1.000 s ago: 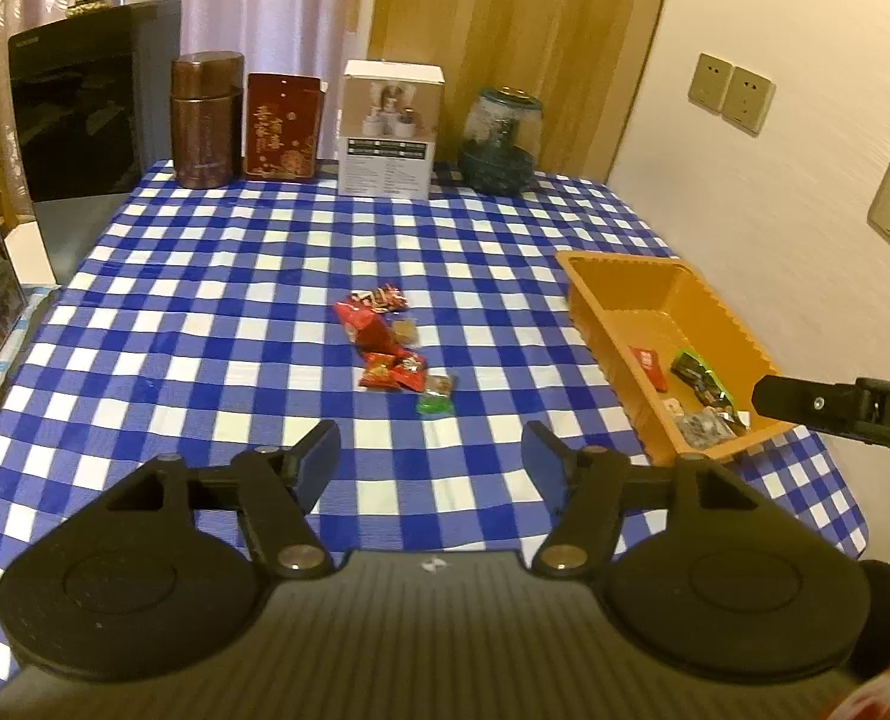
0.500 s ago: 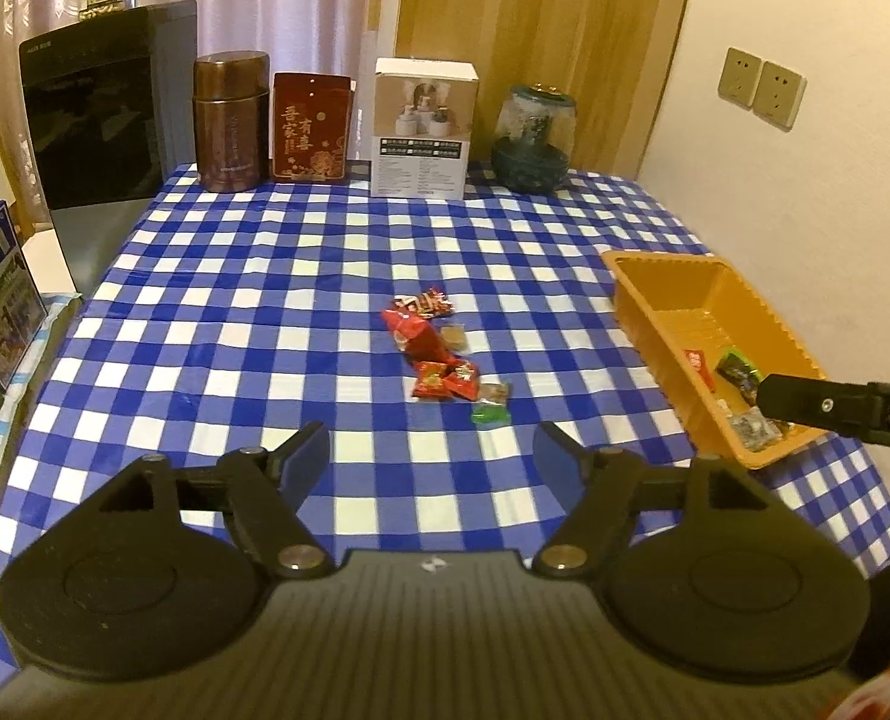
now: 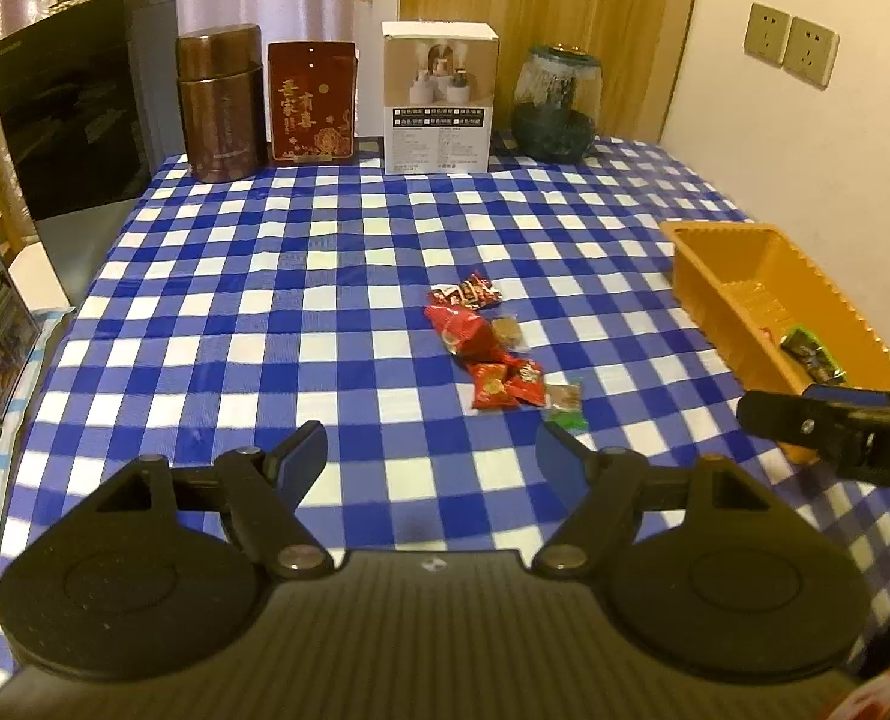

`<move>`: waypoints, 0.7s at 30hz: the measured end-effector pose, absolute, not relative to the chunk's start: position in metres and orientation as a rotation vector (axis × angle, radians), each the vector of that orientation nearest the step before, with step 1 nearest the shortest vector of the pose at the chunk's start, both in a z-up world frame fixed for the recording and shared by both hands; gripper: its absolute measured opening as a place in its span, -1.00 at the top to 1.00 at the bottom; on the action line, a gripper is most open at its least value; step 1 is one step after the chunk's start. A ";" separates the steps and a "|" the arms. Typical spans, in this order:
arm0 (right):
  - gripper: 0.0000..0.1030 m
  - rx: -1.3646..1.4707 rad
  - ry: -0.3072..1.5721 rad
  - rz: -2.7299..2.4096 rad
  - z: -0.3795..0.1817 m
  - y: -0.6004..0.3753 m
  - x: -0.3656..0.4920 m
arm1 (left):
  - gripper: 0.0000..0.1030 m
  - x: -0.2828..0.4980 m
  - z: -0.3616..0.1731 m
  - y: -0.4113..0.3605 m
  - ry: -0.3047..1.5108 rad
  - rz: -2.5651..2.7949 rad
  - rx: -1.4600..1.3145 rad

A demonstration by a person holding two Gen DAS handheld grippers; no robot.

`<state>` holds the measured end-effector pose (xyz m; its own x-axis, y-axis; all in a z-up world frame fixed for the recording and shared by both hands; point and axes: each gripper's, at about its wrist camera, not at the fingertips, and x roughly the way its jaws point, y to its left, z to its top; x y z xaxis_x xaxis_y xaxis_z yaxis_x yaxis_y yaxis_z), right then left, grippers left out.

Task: Organize snacks
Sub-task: 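Move both tools back toward the pile of wrapped sweets, then grasp the green-wrapped sweet with the right gripper while the left gripper grasps a red candy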

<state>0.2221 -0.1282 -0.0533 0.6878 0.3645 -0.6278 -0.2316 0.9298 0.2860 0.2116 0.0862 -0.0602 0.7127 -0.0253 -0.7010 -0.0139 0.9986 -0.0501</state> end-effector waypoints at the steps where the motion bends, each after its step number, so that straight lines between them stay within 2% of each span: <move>1: -0.41 0.185 0.742 0.334 -0.059 -0.124 0.226 | -0.44 0.216 -0.064 0.088 0.778 -0.011 -0.046; 7: -0.41 0.169 0.732 0.323 -0.085 -0.105 0.247 | -0.44 0.239 -0.087 0.101 0.783 -0.023 -0.022; 9: -0.26 0.151 0.724 0.322 -0.094 -0.099 0.252 | -0.44 0.245 -0.094 0.104 0.789 -0.031 -0.028; 21: 0.02 0.054 0.722 0.344 -0.137 -0.067 0.284 | -0.42 0.280 -0.115 0.103 0.791 -0.083 -0.016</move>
<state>0.2837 -0.0672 -0.1374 0.6971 0.3267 -0.6382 -0.2896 0.9426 0.1662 0.2800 0.1026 -0.1146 0.6999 -0.0808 -0.7096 0.0685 0.9966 -0.0458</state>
